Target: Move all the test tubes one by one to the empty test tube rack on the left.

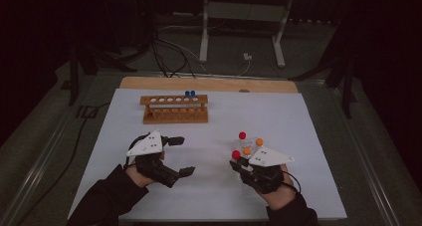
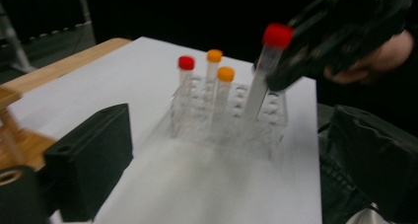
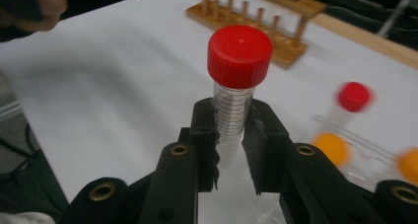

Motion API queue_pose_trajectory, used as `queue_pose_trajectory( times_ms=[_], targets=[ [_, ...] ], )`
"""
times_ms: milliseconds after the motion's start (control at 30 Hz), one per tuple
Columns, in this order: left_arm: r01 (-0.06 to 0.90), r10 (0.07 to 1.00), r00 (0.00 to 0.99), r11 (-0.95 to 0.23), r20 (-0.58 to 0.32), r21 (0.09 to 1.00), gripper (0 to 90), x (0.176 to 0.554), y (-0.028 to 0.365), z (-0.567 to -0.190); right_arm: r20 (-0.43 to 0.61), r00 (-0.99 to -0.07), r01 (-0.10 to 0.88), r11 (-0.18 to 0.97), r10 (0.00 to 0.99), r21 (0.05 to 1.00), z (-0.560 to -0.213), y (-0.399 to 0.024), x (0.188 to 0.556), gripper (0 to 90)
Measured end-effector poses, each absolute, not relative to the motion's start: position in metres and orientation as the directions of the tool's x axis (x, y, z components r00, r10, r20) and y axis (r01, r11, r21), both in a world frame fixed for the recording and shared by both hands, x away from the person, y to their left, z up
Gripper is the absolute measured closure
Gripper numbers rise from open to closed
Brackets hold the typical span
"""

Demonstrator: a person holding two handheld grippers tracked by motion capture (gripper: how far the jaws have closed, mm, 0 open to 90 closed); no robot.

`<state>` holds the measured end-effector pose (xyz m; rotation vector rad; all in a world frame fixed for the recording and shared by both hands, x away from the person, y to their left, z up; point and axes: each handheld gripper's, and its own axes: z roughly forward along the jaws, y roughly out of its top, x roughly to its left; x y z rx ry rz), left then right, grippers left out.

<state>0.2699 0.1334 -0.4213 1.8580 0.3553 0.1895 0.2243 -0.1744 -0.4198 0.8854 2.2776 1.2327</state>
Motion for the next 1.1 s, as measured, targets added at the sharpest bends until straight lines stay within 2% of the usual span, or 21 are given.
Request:
queue_pose_trajectory(
  times_ms=[100,400,900,1100],
  targets=[
    [0.138,0.318,0.947,-0.271,-0.047,0.953,8.1,0.271,0.122,-0.417,-0.048,-0.739,0.332,0.425,0.672,0.842,-0.423,-0.163,0.226,74.8],
    [0.115,0.251,0.967,-0.277,-0.044,0.954,25.6,0.27,0.089,-0.417,-0.03,-0.769,0.334,0.44,0.639,0.833,-0.431,-0.144,0.228,74.8],
    [0.075,0.22,0.976,-0.333,0.0,0.94,67.3,0.272,0.069,-0.425,-0.024,-0.775,0.331,0.436,0.632,0.837,-0.431,-0.141,0.227,74.7],
    [0.081,0.22,0.976,-0.316,-0.011,0.945,70.9,0.274,0.072,-0.427,-0.013,-0.776,0.336,0.431,0.631,0.837,-0.431,-0.142,0.228,74.5]
  ],
)
